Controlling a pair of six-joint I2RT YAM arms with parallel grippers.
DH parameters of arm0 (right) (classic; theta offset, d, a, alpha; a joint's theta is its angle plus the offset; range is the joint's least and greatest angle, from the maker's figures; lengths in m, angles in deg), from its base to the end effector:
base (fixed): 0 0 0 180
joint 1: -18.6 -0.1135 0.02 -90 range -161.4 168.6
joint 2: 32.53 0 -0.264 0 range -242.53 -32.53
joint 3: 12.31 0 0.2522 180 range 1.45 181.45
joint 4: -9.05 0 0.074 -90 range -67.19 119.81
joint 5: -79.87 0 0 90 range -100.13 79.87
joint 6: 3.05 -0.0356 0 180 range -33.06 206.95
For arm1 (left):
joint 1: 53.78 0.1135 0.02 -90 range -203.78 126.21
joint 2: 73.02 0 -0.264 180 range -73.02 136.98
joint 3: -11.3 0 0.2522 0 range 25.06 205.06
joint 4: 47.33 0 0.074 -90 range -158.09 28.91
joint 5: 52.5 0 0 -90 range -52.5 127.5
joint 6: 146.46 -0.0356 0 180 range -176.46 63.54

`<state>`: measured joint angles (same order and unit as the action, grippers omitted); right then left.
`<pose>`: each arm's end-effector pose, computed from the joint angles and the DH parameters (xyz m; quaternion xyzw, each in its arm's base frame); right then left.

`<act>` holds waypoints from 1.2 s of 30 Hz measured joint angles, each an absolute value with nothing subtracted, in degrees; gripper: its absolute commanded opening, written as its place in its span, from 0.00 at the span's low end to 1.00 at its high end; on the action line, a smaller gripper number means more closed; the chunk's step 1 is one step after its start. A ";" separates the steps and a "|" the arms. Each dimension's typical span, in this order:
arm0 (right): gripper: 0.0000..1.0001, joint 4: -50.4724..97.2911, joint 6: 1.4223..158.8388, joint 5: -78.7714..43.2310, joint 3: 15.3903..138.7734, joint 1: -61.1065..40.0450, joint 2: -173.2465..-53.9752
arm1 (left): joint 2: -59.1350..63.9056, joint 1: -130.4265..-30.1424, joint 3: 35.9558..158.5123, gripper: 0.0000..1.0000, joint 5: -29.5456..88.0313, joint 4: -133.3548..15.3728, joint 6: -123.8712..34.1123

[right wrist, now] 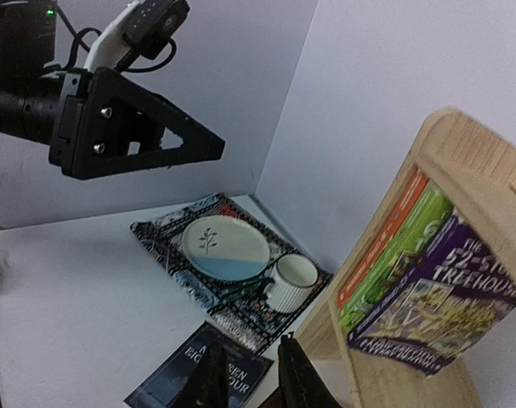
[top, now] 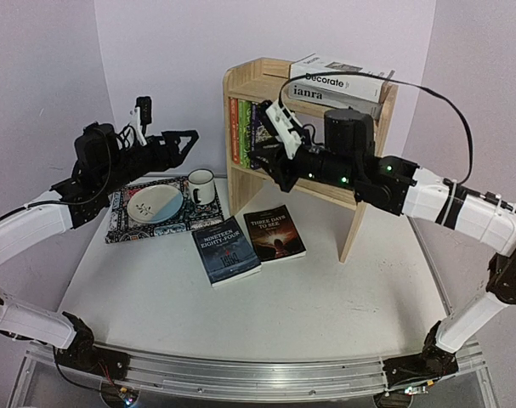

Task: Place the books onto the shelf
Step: Adjust the book pile on the shelf, then move the book to the center of the board.

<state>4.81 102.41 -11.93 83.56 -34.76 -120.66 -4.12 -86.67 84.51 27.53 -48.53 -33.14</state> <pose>0.2190 0.2963 0.4341 -0.3657 0.5123 0.2617 0.7316 0.2363 -0.1601 0.3847 0.1200 0.6774 -0.3934 0.6099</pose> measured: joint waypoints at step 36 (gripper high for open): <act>0.72 -2.81 57.70 1.09 56.49 -35.86 -135.18 | 24.43 -84.75 72.64 0.81 20.77 -57.84 -9.62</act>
